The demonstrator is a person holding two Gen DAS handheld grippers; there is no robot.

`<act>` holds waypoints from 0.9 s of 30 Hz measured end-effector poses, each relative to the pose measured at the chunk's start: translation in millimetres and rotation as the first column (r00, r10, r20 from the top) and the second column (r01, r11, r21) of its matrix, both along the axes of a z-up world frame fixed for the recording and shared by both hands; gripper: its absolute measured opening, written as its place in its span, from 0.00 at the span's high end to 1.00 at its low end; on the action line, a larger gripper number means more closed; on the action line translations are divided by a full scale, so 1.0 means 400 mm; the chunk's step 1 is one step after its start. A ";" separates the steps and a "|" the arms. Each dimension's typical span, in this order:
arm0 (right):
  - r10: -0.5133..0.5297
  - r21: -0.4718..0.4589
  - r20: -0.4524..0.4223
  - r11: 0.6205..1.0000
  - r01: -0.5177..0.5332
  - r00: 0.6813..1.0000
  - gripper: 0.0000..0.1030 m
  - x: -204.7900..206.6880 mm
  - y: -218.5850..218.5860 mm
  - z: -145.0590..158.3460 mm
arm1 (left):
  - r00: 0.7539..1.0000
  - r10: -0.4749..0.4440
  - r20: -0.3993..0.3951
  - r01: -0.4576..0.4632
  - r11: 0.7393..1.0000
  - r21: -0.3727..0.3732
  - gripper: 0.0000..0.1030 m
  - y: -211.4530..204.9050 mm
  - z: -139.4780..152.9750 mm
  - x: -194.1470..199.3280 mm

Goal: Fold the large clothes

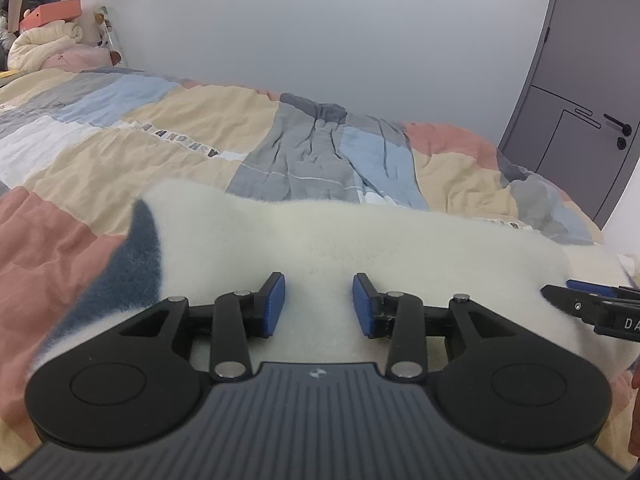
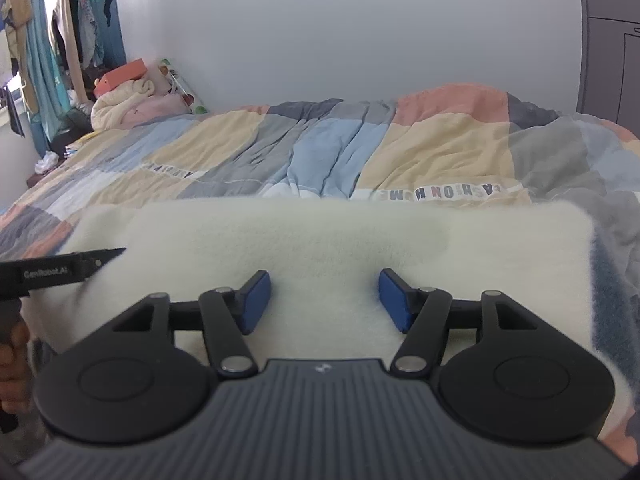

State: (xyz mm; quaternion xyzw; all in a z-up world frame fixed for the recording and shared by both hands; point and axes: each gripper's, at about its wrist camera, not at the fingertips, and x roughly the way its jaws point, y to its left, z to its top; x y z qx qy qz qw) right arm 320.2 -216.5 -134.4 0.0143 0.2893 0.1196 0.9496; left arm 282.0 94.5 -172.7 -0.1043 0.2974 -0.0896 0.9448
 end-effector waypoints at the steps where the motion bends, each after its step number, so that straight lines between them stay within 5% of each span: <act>1: -0.004 0.003 0.002 1.000 0.004 1.000 0.40 -0.003 0.001 0.002 | 1.000 0.004 -0.001 -0.004 1.000 -0.005 0.58 0.001 0.003 -0.005; 9: -0.030 0.007 -0.032 1.000 0.030 0.999 0.39 -0.052 0.001 0.033 | 0.999 0.044 -0.016 -0.046 0.995 -0.089 0.49 0.004 0.047 -0.103; 16: -0.018 0.156 -0.081 0.987 0.030 0.997 0.39 -0.150 -0.039 0.068 | 0.997 0.057 -0.043 -0.064 0.984 -0.168 0.33 0.001 0.090 -0.213; 24: 0.045 0.373 -0.207 0.927 0.036 0.977 0.37 -0.211 -0.045 0.036 | 0.988 0.057 -0.144 -0.101 0.941 -0.322 0.25 0.013 0.057 -0.270; 27: 0.065 0.457 -0.263 0.887 0.065 0.963 0.14 -0.206 -0.041 0.001 | 0.974 0.077 -0.212 -0.154 0.913 -0.379 0.21 0.027 0.027 -0.276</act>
